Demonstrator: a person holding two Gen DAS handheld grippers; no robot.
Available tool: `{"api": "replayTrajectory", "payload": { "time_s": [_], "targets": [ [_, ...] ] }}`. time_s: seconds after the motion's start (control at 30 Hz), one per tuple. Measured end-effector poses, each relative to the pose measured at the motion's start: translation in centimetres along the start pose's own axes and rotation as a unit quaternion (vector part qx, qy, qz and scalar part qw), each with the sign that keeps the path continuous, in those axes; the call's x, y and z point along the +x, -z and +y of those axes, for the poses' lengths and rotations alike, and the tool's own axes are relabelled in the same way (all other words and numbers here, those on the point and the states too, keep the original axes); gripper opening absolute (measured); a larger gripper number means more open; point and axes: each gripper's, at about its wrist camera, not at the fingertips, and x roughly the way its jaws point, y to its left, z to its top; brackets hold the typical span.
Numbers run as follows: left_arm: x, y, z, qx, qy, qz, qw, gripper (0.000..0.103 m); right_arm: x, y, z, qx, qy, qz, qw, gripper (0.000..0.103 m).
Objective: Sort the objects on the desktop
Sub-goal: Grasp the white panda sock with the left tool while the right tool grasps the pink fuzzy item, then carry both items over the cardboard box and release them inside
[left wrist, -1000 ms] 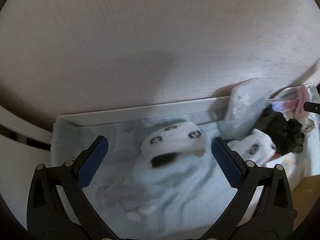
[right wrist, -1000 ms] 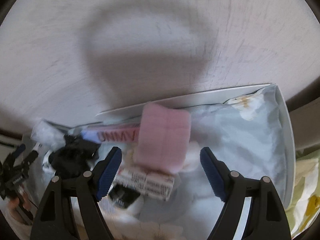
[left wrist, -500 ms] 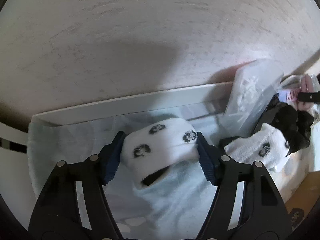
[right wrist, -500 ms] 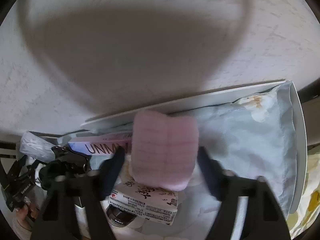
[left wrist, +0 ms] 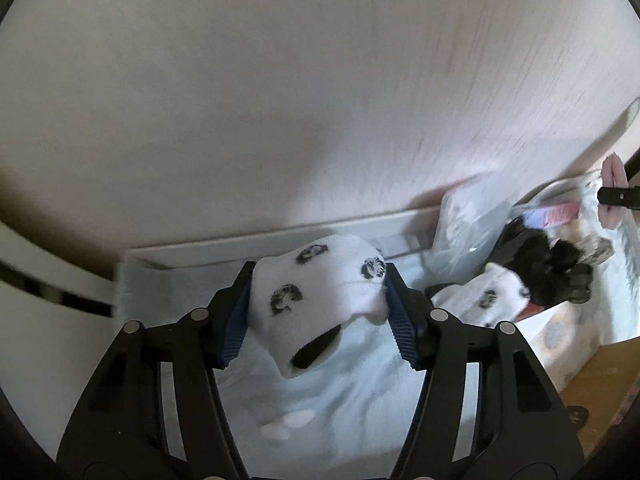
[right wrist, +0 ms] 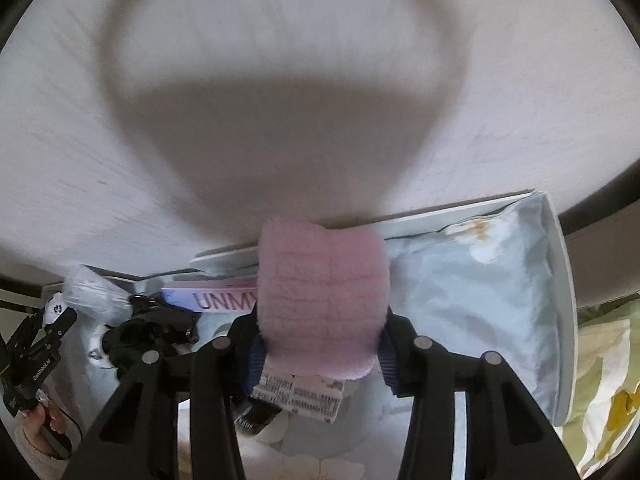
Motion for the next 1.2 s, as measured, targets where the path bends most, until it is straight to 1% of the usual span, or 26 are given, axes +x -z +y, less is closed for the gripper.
{"api": "replayTrajectory", "payload": {
  "time_s": [0.07, 0.17, 0.2, 0.3, 0.4, 0.43, 0.5, 0.53, 0.57, 0.6, 0.67, 0.7, 0.77, 0.83, 0.93, 0.97, 1.07, 1.13, 1.2],
  "targets": [
    [-2.1, -0.2, 0.3, 0.0, -0.005, -0.016, 0.9999, 0.058, -1.9, 0.5, -0.3, -0.005, -0.004, -0.012, 1.0, 0.043],
    [-5.2, -0.7, 0.2, -0.001, -0.001, -0.032, 0.9995, 0.058, -4.7, 1.5, -0.8, -0.017, -0.005, -0.024, 1.0, 0.043],
    [-6.4, -0.7, -0.6, 0.001, -0.001, -0.037, 0.9993, 0.058, -5.5, 1.2, -0.6, -0.022, -0.01, -0.024, 0.999, 0.043],
    [-9.9, -1.2, -2.0, 0.005, 0.006, -0.058, 0.9983, 0.058, -8.0, 1.8, 0.1, -0.04, -0.023, -0.029, 0.998, 0.043],
    [-14.0, -0.4, -3.0, 0.003, 0.021, -0.083, 0.9963, 0.058, -11.3, 4.2, 0.6, -0.066, -0.042, -0.037, 0.996, 0.043],
    [-14.2, -1.4, -3.5, 0.004, 0.024, -0.088, 0.9959, 0.058, -12.1, 4.7, 0.7, -0.077, -0.05, -0.037, 0.995, 0.043],
    [-15.7, -0.3, -5.1, 0.003, 0.028, -0.091, 0.9955, 0.058, -13.7, 6.4, 1.2, -0.105, -0.07, -0.039, 0.991, 0.043],
    [-16.4, 0.4, -5.3, 0.004, 0.029, -0.089, 0.9956, 0.058, -14.5, 7.3, 1.4, -0.119, -0.077, -0.039, 0.989, 0.043],
    [-16.9, 1.1, -5.9, 0.004, 0.029, -0.088, 0.9957, 0.058, -15.3, 7.4, 2.1, -0.13, -0.08, -0.039, 0.987, 0.043],
    [-17.4, 2.0, -6.4, 0.005, 0.03, -0.086, 0.9959, 0.058, -14.3, 8.2, 4.3, -0.144, -0.082, -0.039, 0.985, 0.043],
    [-18.3, 3.7, -7.4, 0.008, 0.032, -0.083, 0.996, 0.058, -14.8, 10.2, 5.0, -0.169, -0.078, -0.037, 0.982, 0.043],
    [-19.1, 4.3, -7.3, 0.009, 0.032, -0.082, 0.9961, 0.058, -14.7, 11.2, 5.6, -0.182, -0.074, -0.036, 0.98, 0.043],
    [-19.4, 5.9, -9.0, 0.014, 0.034, -0.078, 0.9963, 0.058, -14.9, 13.0, 5.9, -0.201, -0.067, -0.037, 0.977, 0.043],
    [-20.0, 8.0, -10.3, 0.02, 0.045, -0.073, 0.9961, 0.058, -15.0, 15.0, 6.1, -0.217, -0.068, -0.034, 0.973, 0.043],
    [-21.3, 10.5, -12.0, 0.028, 0.058, -0.064, 0.9959, 0.058, -14.4, 17.3, 6.2, -0.222, -0.076, -0.022, 0.972, 0.043],
    [-21.8, 11.0, -11.9, 0.03, 0.059, -0.061, 0.996, 0.058, -14.3, 18.0, 6.3, -0.223, -0.078, -0.017, 0.972, 0.043],
    [-21.1, 13.2, -13.9, 0.034, 0.058, -0.046, 0.9967, 0.058, -14.0, 20.1, 6.4, -0.217, -0.083, -0.004, 0.973, 0.043],
    [-19.9, 14.6, -15.8, 0.038, 0.063, -0.034, 0.9967, 0.058, -13.2, 21.3, 6.4, -0.217, -0.089, 0.006, 0.972, 0.043],
    [-18.9, 15.7, -17.2, 0.046, 0.064, -0.019, 0.9967, 0.058, -12.4, 22.4, 6.4, -0.222, -0.086, 0.017, 0.971, 0.043]
  ]
}}
